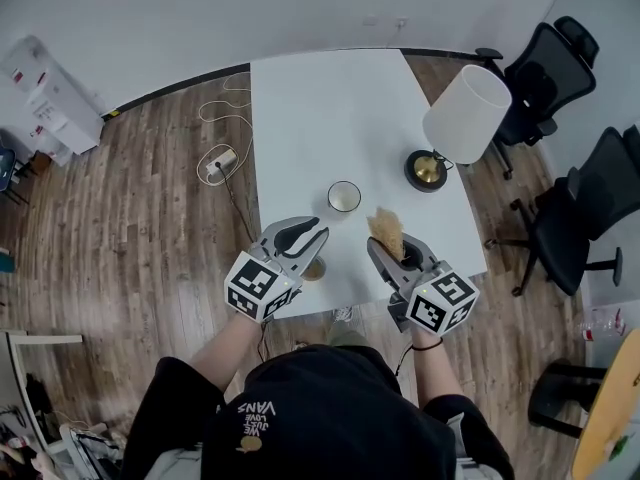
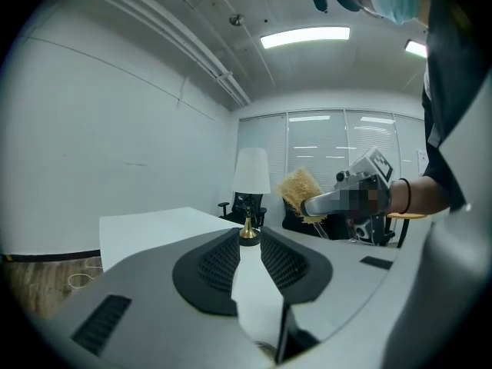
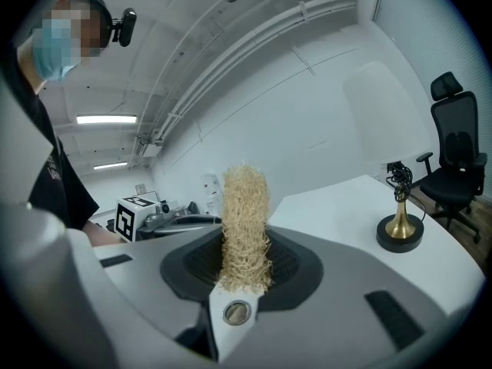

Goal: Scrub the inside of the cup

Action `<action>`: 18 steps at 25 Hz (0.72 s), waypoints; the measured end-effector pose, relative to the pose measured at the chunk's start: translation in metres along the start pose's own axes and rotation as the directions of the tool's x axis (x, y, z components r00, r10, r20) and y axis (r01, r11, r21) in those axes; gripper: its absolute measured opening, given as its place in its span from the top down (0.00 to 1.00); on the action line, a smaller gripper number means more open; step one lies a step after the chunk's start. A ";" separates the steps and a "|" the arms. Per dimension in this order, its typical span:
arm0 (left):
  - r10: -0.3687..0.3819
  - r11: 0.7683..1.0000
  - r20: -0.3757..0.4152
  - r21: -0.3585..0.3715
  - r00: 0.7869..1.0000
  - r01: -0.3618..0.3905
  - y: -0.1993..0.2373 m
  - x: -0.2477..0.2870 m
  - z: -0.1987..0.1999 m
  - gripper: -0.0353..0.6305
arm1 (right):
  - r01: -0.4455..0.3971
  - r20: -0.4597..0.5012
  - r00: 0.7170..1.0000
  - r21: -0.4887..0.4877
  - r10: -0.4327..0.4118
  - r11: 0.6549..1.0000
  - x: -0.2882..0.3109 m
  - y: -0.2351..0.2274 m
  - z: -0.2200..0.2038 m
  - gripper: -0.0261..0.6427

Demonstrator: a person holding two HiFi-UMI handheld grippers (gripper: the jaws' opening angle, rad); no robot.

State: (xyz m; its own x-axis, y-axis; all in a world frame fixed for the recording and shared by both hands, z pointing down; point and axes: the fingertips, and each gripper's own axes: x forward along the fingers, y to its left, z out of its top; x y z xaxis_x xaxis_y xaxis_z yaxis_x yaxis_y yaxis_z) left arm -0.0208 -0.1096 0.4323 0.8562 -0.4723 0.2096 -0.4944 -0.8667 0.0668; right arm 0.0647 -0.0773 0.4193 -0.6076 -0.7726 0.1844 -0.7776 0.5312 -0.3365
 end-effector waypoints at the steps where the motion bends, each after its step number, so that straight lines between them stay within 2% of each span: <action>1: -0.003 1.000 0.002 0.002 1.000 0.003 -0.002 -0.005 0.001 0.82 | -0.001 0.003 1.000 -0.004 0.001 1.000 -0.001 0.004 -0.001 0.82; 8: -0.008 0.998 0.008 0.059 1.000 0.007 -0.021 -0.030 0.015 0.93 | 0.006 0.015 1.000 -0.013 -0.006 1.000 -0.010 0.030 -0.007 0.82; 18: -0.012 0.997 0.018 0.074 1.000 0.011 -0.035 -0.060 0.019 0.93 | 0.013 0.020 1.000 -0.030 -0.012 0.999 -0.017 0.065 -0.011 0.82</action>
State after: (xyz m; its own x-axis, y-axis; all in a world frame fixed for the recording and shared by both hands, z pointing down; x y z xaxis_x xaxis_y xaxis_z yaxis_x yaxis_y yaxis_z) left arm -0.0524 -0.0537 0.3992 0.8646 -0.4645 0.1916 -0.4727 -0.8812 -0.0030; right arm 0.0231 -0.0261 0.4043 -0.5947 -0.7857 0.1704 -0.7899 0.5316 -0.3058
